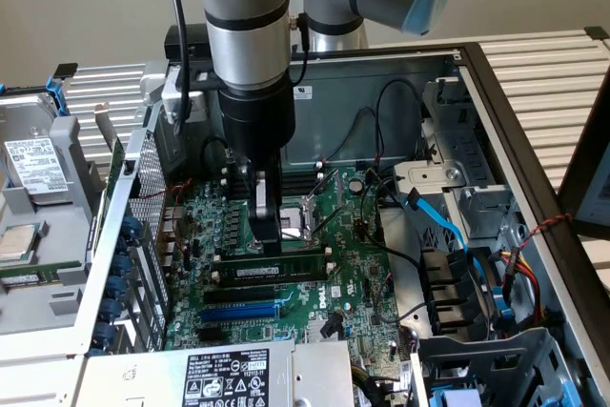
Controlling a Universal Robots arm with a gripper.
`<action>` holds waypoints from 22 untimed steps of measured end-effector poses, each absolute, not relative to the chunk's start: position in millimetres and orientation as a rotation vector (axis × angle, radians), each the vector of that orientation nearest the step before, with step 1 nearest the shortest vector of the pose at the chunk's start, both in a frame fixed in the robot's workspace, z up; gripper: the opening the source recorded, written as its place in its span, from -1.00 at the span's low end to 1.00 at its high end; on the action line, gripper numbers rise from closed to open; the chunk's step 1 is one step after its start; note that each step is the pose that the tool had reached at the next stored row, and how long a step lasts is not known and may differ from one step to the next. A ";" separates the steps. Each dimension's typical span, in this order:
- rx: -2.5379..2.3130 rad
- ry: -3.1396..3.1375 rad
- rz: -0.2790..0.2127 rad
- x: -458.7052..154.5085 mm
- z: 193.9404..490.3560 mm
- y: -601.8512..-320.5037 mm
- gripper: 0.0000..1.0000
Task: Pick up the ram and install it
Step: 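Press down the ram until it locks into place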
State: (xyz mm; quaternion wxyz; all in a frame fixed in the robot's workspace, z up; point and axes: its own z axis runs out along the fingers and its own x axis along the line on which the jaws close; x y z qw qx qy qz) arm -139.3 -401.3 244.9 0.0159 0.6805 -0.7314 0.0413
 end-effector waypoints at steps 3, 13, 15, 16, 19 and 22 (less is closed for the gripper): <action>2.115 -2.274 0.126 -137.6 244.9 -399.0 -0.45; 2.084 -2.240 0.059 -132.8 244.8 -399.9 -0.79; 2.084 -2.240 0.059 -131.4 244.3 -400.9 -0.79; 2.084 -2.240 0.059 -130.9 244.0 -401.2 -0.79; 2.084 -2.241 0.060 -130.7 242.8 -401.4 -0.79; 2.087 -2.244 0.065 -130.6 240.9 -401.5 -0.79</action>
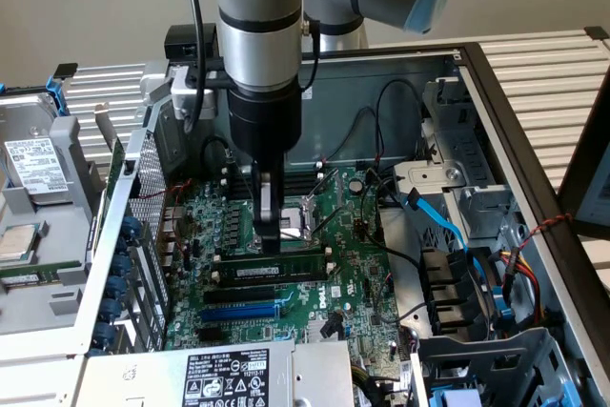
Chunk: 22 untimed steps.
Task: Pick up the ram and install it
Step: 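Press down the ram until it locks into place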
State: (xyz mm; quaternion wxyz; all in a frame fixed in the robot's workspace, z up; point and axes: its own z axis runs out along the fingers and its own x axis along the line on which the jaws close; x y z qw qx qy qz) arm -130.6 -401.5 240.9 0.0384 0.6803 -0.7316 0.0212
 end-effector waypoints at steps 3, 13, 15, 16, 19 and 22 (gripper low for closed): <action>2.092 -2.251 0.074 -130.6 238.8 -401.5 -0.79; 2.094 -2.254 0.079 -130.5 235.0 -402.5 -0.79; 2.095 -2.255 0.081 -130.6 234.0 -402.5 -0.79; 2.096 -2.255 0.082 -130.6 233.6 -402.5 -0.79; 2.097 -2.258 0.086 -130.6 232.4 -402.5 -0.79; 2.099 -2.259 0.089 -130.5 231.2 -402.5 -0.79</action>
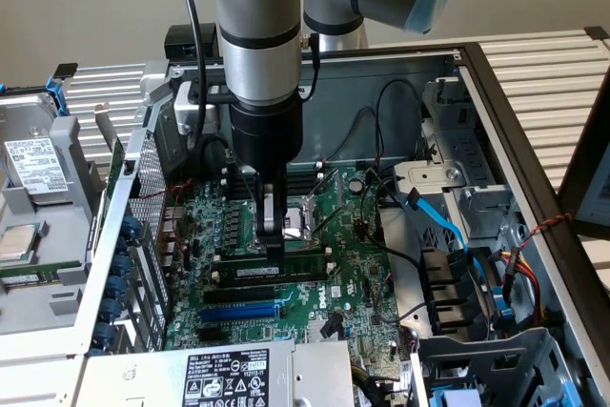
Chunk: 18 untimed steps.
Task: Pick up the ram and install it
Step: 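Press down the ram until it locks into place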
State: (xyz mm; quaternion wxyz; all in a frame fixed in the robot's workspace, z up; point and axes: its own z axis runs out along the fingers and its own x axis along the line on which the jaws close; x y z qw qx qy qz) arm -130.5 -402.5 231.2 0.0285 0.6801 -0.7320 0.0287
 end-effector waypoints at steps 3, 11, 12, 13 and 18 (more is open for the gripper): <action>2.099 -2.259 0.090 -130.6 230.1 -402.5 -0.79; 2.099 -2.260 0.091 -130.6 229.1 -402.5 -0.79; 2.099 -2.260 0.090 -130.6 229.1 -402.5 -0.79; 2.099 -2.260 0.091 -130.6 229.1 -402.5 -0.79; 2.099 -2.260 0.091 -130.6 229.1 -403.2 -0.79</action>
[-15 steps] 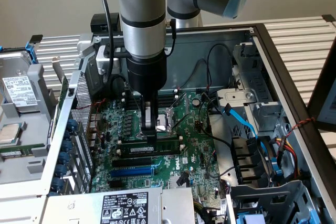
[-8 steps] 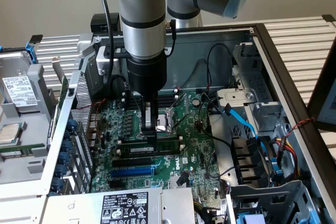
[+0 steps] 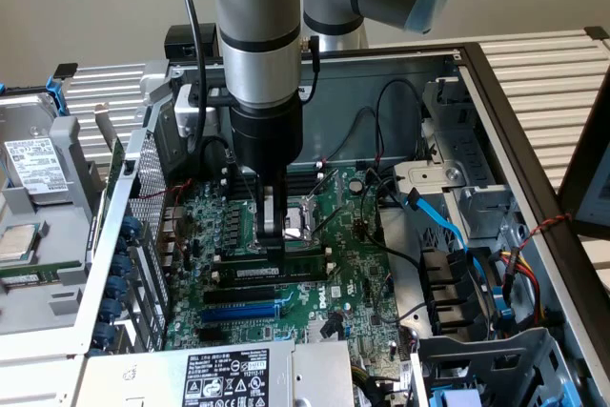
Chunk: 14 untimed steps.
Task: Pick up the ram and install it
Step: 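Press down the ram until it locks into place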
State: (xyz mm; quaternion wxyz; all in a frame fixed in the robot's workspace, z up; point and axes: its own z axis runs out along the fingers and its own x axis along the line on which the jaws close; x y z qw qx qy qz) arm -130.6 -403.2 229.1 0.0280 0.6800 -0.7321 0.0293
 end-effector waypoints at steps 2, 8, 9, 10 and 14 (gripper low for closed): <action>2.099 -2.260 0.091 -130.6 229.1 -403.3 -0.79; 2.099 -2.260 0.091 -130.6 229.1 -403.7 -0.79; 2.099 -2.260 0.091 -130.6 229.1 -403.7 -0.79; 2.099 -2.260 0.091 -130.6 229.0 -403.7 -0.79; 2.099 -2.260 0.090 -130.6 228.6 -403.7 -0.79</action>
